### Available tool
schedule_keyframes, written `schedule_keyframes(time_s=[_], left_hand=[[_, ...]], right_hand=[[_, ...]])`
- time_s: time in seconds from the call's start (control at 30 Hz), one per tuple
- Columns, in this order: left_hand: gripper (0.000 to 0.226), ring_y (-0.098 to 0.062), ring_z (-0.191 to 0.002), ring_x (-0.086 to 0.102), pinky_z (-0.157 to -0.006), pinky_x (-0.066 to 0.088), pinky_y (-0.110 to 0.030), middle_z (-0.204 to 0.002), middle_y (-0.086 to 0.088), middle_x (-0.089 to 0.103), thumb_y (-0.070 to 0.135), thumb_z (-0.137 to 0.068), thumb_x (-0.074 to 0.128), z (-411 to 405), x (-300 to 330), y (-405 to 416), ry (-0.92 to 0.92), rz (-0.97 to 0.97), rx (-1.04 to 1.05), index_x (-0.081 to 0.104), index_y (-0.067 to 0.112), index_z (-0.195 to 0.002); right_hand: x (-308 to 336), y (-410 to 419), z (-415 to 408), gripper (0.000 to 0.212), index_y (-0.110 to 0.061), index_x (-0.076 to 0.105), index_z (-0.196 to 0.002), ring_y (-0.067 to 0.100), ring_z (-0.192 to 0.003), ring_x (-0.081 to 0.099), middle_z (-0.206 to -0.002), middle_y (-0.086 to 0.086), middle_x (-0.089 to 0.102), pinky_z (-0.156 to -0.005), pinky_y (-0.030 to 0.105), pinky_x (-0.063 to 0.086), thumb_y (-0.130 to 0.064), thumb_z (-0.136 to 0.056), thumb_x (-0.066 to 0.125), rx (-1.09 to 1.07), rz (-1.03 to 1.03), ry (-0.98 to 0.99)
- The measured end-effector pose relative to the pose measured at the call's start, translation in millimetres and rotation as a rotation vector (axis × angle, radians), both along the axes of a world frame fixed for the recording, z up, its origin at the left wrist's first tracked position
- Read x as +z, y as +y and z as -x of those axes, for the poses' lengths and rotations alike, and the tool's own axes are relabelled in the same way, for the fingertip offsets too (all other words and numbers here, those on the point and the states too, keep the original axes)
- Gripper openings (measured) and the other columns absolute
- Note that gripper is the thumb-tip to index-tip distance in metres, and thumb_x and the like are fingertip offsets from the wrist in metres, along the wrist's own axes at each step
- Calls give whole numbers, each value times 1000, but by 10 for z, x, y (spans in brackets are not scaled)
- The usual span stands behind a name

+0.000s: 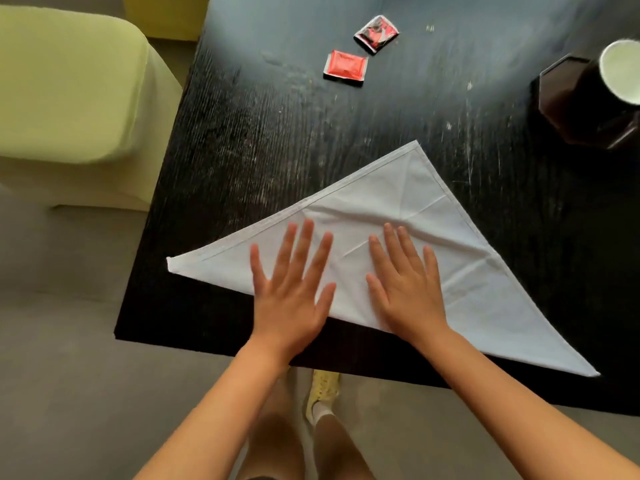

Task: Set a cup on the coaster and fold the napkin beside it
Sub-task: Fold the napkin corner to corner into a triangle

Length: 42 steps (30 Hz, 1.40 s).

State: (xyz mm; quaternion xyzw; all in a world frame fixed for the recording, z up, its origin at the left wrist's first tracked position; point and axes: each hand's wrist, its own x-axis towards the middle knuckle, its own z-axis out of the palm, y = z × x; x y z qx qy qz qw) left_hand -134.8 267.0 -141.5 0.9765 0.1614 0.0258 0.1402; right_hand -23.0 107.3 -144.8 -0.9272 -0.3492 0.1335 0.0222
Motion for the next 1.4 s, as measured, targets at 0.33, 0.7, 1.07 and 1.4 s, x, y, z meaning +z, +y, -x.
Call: schedule_keyframes(time_s=[0.33,0.7,1.07,1.4], left_hand=[[68,-29,-144,13,-108,4,-65,-157,-8,17,57,-82,37,-241,-293,-538,177,-14,-11,25,34,-145],[70,-27,-145,4,-107,1,-65,-158,-8,9,58,-84,31,-239,-247,-546,222,-12,-15,16,34,-148],[65,-25,-146,3,-109,-4,-62,-158,-6,2,56,-90,25,-752,-33,-1290,93,43,-247,13,31,-149],[66,-27,-145,6,-111,-1,-62,-157,0,12,56,-87,23,-877,-206,-1550,160,-42,-421,18,31,-148]], right_hand=[[-72,167,-1252,55,-26,27,-144,21,-142,11,-154,4,23,-115,44,8,-46,-93,24,776,39,-48],[-53,417,-1983,61,-24,3,-149,17,-146,-1,-160,0,2,-113,54,-7,-46,-97,25,269,69,-155],[605,-1756,-423,38,-12,54,-121,28,-108,49,-115,13,56,-75,37,43,-30,-88,59,-784,-136,-62],[506,-2244,-57,17,-16,53,-96,17,-71,51,-85,3,58,-58,29,38,-28,-85,57,-1157,-166,262]])
